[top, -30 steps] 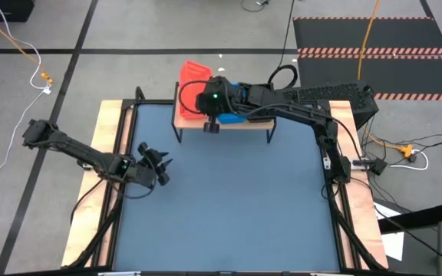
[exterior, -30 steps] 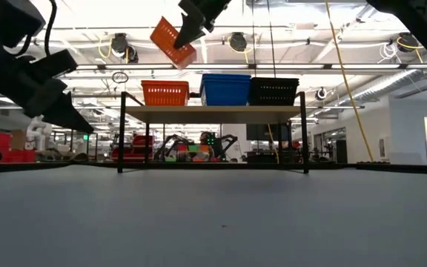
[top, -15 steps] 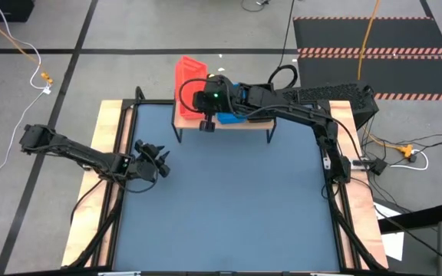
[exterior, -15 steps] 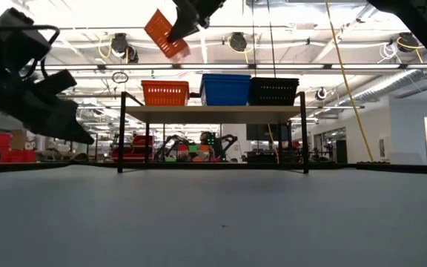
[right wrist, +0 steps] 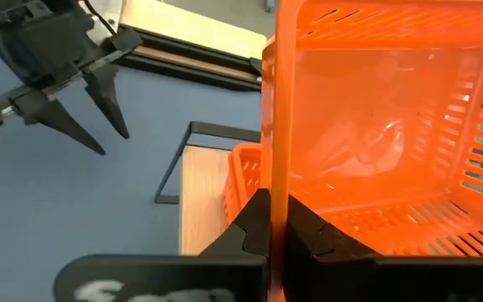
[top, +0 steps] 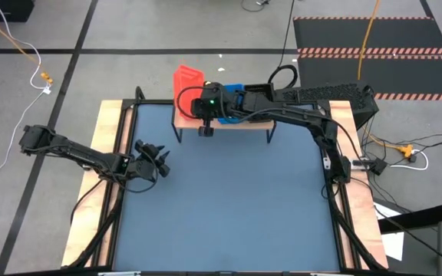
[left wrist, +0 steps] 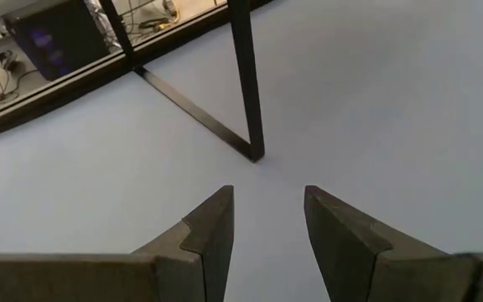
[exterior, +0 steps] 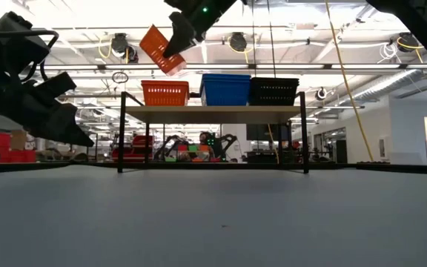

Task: Stack baskets on shelf by color
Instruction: Stack the orange basket on top of the orange basket on the shelf

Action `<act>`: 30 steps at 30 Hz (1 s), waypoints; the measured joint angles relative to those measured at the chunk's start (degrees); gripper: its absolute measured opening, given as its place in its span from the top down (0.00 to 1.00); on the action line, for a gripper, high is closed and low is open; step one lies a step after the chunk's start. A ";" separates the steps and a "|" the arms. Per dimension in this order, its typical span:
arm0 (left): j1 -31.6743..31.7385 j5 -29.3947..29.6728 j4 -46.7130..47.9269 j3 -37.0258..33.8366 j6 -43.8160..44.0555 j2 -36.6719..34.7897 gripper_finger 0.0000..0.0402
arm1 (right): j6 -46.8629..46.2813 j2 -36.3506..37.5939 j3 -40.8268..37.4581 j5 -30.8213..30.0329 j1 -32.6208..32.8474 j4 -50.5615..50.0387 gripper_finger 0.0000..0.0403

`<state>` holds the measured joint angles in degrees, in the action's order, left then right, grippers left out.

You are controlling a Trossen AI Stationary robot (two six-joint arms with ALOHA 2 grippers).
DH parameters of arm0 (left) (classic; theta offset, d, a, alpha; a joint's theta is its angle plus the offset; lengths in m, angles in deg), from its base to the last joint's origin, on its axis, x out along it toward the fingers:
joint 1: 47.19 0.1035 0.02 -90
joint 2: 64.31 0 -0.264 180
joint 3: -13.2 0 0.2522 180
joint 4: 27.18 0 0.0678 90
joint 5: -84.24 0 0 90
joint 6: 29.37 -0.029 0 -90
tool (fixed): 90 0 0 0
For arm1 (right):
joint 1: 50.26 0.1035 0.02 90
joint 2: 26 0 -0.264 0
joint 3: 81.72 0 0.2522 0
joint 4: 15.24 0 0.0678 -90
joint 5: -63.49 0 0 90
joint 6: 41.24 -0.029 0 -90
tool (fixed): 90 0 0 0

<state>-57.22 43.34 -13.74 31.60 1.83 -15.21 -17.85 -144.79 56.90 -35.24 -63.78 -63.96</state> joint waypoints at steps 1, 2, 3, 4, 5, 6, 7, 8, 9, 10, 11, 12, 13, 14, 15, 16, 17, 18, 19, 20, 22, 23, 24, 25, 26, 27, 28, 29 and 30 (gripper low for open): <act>0.00 0.00 0.00 0.00 0.00 0.01 0.63 | -0.11 0.03 0.01 0.00 -0.01 -0.01 1.00; 0.00 -0.01 -0.01 0.00 0.00 0.01 0.63 | -0.40 0.03 0.02 -0.02 -0.07 -0.02 1.00; 0.00 -0.07 -0.09 0.00 0.00 0.02 0.63 | -0.91 0.04 0.02 -0.02 -0.22 -0.08 1.00; 0.00 -0.31 -0.34 0.00 0.01 0.00 0.63 | -1.43 0.03 0.02 -0.04 -0.34 -0.36 1.00; 0.00 -0.72 -0.83 0.00 -0.03 0.02 0.63 | -1.73 0.03 0.02 -0.09 -0.43 -0.84 1.00; 0.00 -1.00 -1.49 0.00 -0.25 0.02 0.63 | -2.03 0.03 0.00 -0.09 -0.58 -1.32 0.99; -0.02 -1.11 -2.10 0.00 -0.82 0.00 0.63 | -2.39 0.03 0.02 -0.13 -0.75 -1.73 0.99; -0.02 -1.16 -2.78 0.00 -1.37 0.00 0.63 | -2.86 0.03 0.02 -0.13 -0.98 -2.11 0.99; -0.02 -1.19 -3.24 0.00 -1.80 0.01 0.63 | -3.32 0.03 0.02 -0.12 -1.16 -2.63 0.98; -0.02 -1.21 -3.66 0.00 -2.24 0.00 0.63 | -3.75 0.03 0.02 -0.12 -1.38 -3.44 0.98; -0.02 -1.35 -3.94 0.02 -2.36 0.00 0.63 | -4.14 0.03 0.02 -0.10 -1.52 -4.18 0.98; -0.02 -1.53 -4.09 0.02 -2.43 0.00 0.63 | -4.53 0.03 0.02 -0.10 -1.65 -4.68 0.98; -0.02 -1.57 -4.11 0.02 -2.43 0.01 0.63 | -4.72 0.03 0.02 -0.07 -1.78 -5.03 0.98; -0.02 -1.58 -4.11 0.02 -2.43 0.00 0.63 | -4.89 0.03 0.02 -0.06 -1.81 -5.18 0.98; -0.02 -1.60 -4.11 0.02 -2.43 0.02 0.63 | -4.95 0.03 0.02 -0.07 -1.81 -5.17 0.98; -0.02 -1.61 -4.11 0.02 -2.43 0.02 0.63 | -4.95 0.03 0.02 -0.07 -1.84 -5.14 0.98; -0.02 -1.62 -4.15 0.02 -2.45 0.01 0.63 | -4.95 0.03 0.02 -0.07 -1.86 -5.16 0.97; -0.02 -1.67 -4.22 0.02 -2.44 0.01 0.63 | -4.92 0.03 0.02 -0.07 -1.84 -5.16 0.97; -0.02 -1.95 -4.28 0.02 -2.45 0.00 0.63 | -4.88 0.03 0.02 -0.05 -1.84 -5.16 0.97; -0.02 -2.48 -4.28 0.02 -2.46 0.00 0.63 | -4.86 0.03 0.02 -0.07 -1.84 -5.17 0.97; -0.02 -3.16 -4.28 0.02 -2.46 0.00 0.63 | -4.81 0.03 0.02 -0.09 -1.82 -5.14 0.95; -0.02 -3.25 -4.28 0.02 -2.47 0.01 0.63 | -4.76 0.03 0.02 -0.09 -1.80 -5.11 0.94; -0.02 -3.48 -4.28 0.02 -2.47 0.02 0.63 | -4.68 0.03 0.02 -0.12 -1.81 -5.10 0.93; -0.02 -3.65 -4.28 0.02 -2.47 0.00 0.63 | -4.57 0.03 0.02 -0.13 -1.81 -5.11 0.91; -0.02 -3.77 -4.28 0.02 -2.47 0.01 0.63 | -4.45 0.03 0.02 -0.13 -1.81 -5.11 0.90; -0.02 -3.82 -4.28 0.02 -2.47 0.02 0.63 | -4.39 0.03 0.02 -0.15 -1.81 -5.08 0.87; -0.02 -3.85 -4.28 0.02 -2.47 0.02 0.63 | -4.28 0.03 0.02 -0.17 -1.81 -5.07 0.85; -0.02 -3.85 -4.28 0.02 -2.47 0.00 0.63 | -4.06 0.03 0.02 -0.34 -1.81 -5.08 0.83; -0.02 -3.85 -4.28 0.02 -2.47 0.02 0.63 | -3.52 0.03 0.02 -0.86 -1.81 -5.12 0.80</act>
<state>-57.24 39.49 -18.02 31.63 -0.64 -15.19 -21.38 -144.76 56.92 -36.10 -65.59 -69.07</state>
